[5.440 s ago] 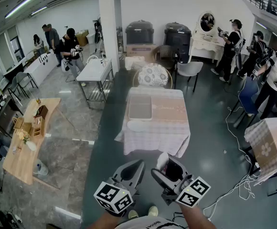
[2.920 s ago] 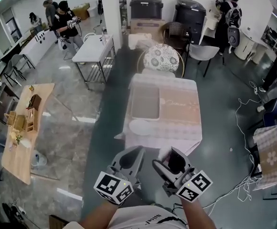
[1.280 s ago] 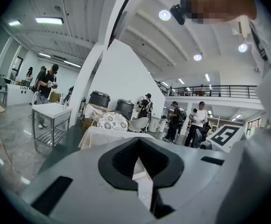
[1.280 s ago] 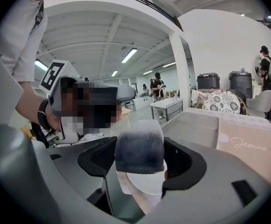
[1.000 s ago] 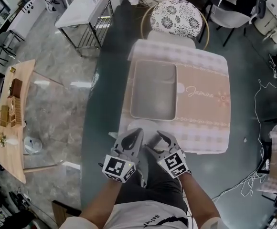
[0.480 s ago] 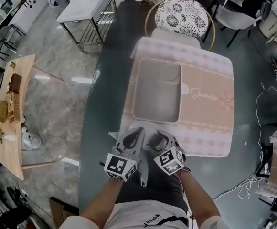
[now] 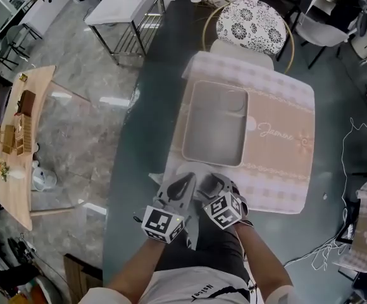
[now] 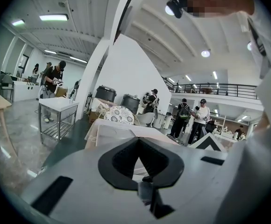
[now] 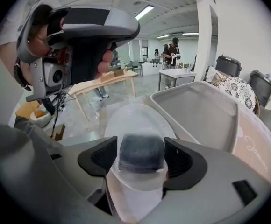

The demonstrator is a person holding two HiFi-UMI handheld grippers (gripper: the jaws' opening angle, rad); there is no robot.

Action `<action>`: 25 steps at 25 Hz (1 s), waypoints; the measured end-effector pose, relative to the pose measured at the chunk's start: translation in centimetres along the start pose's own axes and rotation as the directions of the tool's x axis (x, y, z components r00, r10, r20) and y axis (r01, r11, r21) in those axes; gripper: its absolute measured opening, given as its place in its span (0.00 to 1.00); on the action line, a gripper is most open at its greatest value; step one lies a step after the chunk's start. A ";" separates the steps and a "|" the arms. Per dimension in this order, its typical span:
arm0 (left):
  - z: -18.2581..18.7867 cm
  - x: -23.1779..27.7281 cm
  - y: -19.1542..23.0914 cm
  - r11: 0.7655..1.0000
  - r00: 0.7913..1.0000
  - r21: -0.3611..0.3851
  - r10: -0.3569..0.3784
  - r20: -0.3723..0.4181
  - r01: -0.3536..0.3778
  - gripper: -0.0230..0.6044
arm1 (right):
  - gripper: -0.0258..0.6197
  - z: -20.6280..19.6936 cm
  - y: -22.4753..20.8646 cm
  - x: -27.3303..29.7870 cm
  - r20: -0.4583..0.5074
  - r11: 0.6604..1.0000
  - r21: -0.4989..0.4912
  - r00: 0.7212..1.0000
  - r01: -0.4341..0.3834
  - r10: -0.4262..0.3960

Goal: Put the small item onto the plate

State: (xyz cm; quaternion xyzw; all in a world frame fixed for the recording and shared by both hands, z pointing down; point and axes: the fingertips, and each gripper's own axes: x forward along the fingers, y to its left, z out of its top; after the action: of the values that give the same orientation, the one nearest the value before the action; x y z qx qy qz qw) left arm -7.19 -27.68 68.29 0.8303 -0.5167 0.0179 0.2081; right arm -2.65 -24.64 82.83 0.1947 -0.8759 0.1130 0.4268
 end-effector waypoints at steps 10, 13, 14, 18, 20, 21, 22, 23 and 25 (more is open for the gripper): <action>2.6 -2.0 -2.5 0.999 0.996 0.031 -0.013 -0.086 0.016 0.05 | 0.49 4.6 0.8 -5.7 0.084 0.997 0.077 0.996 -0.021 0.014; 4.2 -2.9 -3.6 0.999 0.996 0.031 -0.018 -0.092 0.021 0.05 | 0.47 6.8 1.3 -8.7 0.133 0.992 0.125 0.991 -0.028 0.011; 4.8 -3.1 -4.0 0.999 0.996 0.031 -0.022 -0.090 0.025 0.05 | 0.45 7.6 1.3 -9.8 0.159 0.990 0.138 0.987 -0.021 -0.001; 7.6 -3.6 -5.5 0.998 0.997 0.046 -0.031 -0.072 0.034 0.05 | 0.31 10.9 0.5 -14.0 0.264 0.980 0.199 0.962 0.019 -0.072; 8.7 -4.0 -6.3 0.997 0.997 0.063 -0.028 -0.068 0.032 0.05 | 0.20 12.1 0.5 -16.1 0.294 0.969 0.244 0.951 0.025 -0.099; 9.2 -4.4 -6.7 0.997 0.997 0.068 -0.027 -0.067 0.032 0.05 | 0.16 12.7 0.6 -17.2 0.312 0.965 0.261 0.944 0.027 -0.111; 9.7 -4.7 -7.1 0.997 0.997 0.069 -0.028 -0.066 0.033 0.05 | 0.14 13.3 0.7 -18.2 0.330 0.961 0.275 0.936 0.030 -0.124; 10.1 -5.0 -7.4 0.997 0.998 0.070 -0.030 -0.063 0.034 0.05 | 0.13 13.9 0.8 -19.1 0.345 0.958 0.285 0.929 0.035 -0.136; 11.2 -5.6 -8.0 0.997 0.998 0.073 -0.033 -0.053 0.036 0.05 | 0.11 15.0 0.8 -20.6 0.373 0.952 0.301 0.914 0.046 -0.162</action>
State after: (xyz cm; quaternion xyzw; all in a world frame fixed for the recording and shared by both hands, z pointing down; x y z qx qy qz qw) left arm -4.96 -24.02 54.08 0.8455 -0.4956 0.0551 0.1909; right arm -1.97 -24.32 57.34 0.3199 -0.9062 0.1737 0.2150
